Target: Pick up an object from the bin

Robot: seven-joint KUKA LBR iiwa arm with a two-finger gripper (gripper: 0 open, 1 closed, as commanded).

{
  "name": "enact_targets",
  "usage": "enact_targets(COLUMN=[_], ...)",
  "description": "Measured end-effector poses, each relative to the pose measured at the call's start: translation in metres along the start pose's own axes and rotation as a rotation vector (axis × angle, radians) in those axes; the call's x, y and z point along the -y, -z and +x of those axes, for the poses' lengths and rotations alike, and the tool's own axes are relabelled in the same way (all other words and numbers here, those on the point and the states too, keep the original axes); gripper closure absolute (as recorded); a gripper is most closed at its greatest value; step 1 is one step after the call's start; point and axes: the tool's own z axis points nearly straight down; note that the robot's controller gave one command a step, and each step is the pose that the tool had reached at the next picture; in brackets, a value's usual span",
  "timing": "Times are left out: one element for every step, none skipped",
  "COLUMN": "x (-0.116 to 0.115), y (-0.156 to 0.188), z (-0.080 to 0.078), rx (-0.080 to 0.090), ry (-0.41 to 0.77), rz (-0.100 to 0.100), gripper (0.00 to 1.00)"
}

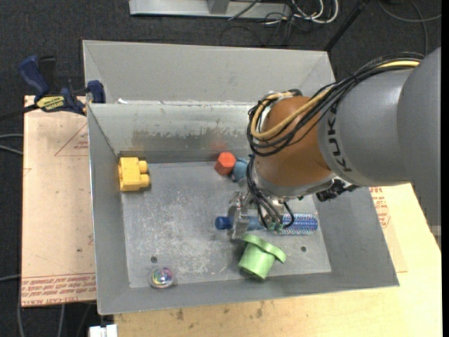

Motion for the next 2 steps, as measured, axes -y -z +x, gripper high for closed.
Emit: enact_targets(x=[0.007, 0.007], y=[0.067, 0.063], z=[0.007, 0.032], rx=[0.009, 0.0], ry=[0.027, 0.426], rz=[-0.002, -0.001], gripper=[1.0, 1.0])
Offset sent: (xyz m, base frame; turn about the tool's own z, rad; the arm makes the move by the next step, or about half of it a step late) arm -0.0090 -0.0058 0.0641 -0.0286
